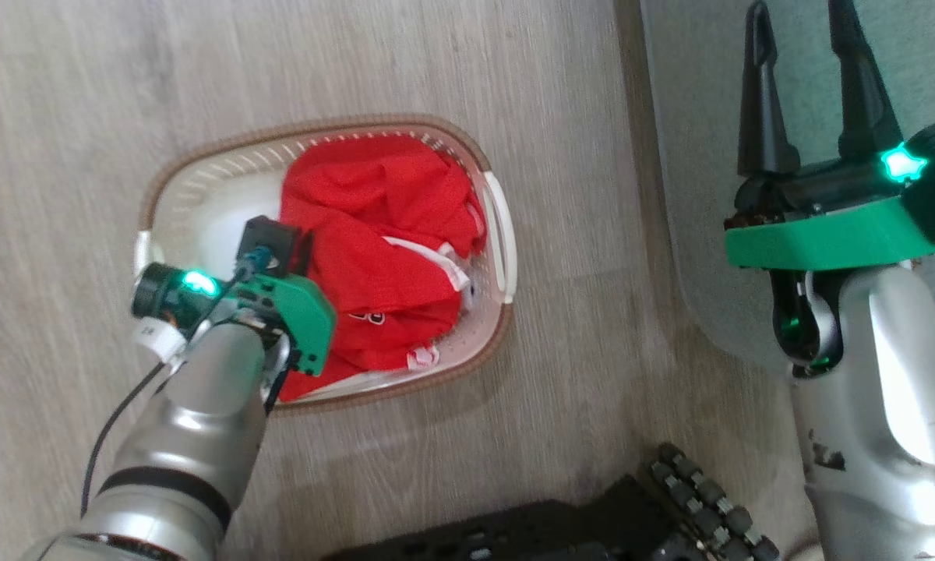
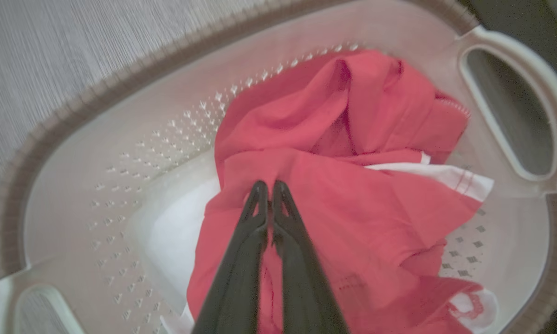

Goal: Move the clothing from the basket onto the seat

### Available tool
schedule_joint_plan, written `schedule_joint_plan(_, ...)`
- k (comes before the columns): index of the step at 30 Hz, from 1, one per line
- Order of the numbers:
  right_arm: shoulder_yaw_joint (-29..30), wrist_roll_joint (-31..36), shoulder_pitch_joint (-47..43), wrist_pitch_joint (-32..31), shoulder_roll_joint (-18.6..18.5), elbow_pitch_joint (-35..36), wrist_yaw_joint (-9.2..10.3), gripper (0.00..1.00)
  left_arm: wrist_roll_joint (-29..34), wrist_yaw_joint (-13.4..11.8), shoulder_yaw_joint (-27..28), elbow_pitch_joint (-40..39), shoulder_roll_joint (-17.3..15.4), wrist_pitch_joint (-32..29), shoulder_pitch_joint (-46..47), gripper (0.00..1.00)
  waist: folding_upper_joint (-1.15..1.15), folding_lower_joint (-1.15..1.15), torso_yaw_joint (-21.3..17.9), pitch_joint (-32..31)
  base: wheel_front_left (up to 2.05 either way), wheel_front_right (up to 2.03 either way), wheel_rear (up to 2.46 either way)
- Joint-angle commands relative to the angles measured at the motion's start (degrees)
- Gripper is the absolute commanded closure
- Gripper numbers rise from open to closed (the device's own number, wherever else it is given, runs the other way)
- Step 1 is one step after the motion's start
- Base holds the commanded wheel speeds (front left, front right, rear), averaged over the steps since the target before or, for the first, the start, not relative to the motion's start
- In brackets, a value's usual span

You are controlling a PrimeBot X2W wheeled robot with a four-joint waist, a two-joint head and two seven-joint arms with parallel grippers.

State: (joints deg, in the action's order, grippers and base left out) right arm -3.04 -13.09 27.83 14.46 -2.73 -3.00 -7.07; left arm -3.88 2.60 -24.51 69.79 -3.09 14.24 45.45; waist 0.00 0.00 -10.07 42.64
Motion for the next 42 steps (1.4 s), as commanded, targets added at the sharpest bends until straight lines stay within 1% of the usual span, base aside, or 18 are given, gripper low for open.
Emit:
schedule_joint_plan(1, -0.45, 0.70, -2.19, 0.54, -0.15, 1.10, -0.42, 0.00, -0.60, 0.59, 0.32, -2.40, -0.40, 0.70, -2.44, 1.00, 0.00, 0.00, 1.42, -3.15, 0.00, 0.00, 0.00)
schedule_joint_plan(10, 1.21, 2.80, -6.27, 0.54, -0.15, -1.35, -0.42, 0.00, -1.75, 2.05, -2.05, -14.42, 0.06, 0.74, -7.22, 1.00, 0.00, 0.00, 4.94, -13.41, 0.00, 0.00, 0.00)
schedule_joint_plan(11, 1.21, 2.80, -6.27, 0.54, -0.15, -1.35, -0.42, 0.00, -1.75, 2.05, -2.05, -14.42, 0.06, 0.74, -7.22, 1.00, 0.00, 0.00, 4.94, -13.41, 0.00, 0.00, 0.00)
schedule_joint_plan(12, 1.47, 3.18, -7.49, 0.54, -0.15, -2.00, -0.42, 0.00, -2.23, 2.28, -2.38, -16.79, 0.09, 0.74, -8.48, 1.00, 0.00, 0.00, 5.66, -16.05, 0.00, 0.00, 0.00)
schedule_joint_plan(13, 1.47, 3.18, -7.49, 0.54, -0.15, -2.00, -0.42, 0.00, -2.23, 2.28, -2.38, -16.79, 0.09, 0.74, -8.48, 1.00, 0.00, 0.00, 5.66, -16.05, 0.00, 0.00, 0.00)
schedule_joint_plan(22, 2.96, 4.69, -15.04, 0.54, -0.15, -4.88, -0.42, 0.00, -4.58, 3.11, -3.46, -24.78, 0.16, 0.75, -12.94, 1.00, 0.00, 0.00, 8.67, -29.15, 0.00, 0.00, 0.00)
schedule_joint_plan(31, 2.95, 5.29, -21.49, 0.54, -0.15, -6.70, -0.42, 0.00, -7.41, 4.04, -4.99, -30.46, 0.18, -0.90, -13.10, 1.00, 0.00, 0.00, 9.68, -40.54, 0.00, 0.00, 0.00)
schedule_joint_plan(36, 2.04, 5.55, -23.07, 0.54, -0.15, -7.01, -0.42, 0.00, -9.13, 4.14, -5.16, -34.32, 0.19, -2.54, -11.66, 1.00, 0.00, 0.00, 9.74, -44.04, 0.00, 0.00, 0.00)
schedule_joint_plan(42, 0.78, 5.98, -23.20, 0.54, -0.15, -7.23, -0.42, 0.00, -11.52, 3.73, -6.66, -39.10, 0.20, -4.04, -9.15, 1.00, 0.00, 0.00, 9.71, -46.33, 0.00, 0.00, 0.00)
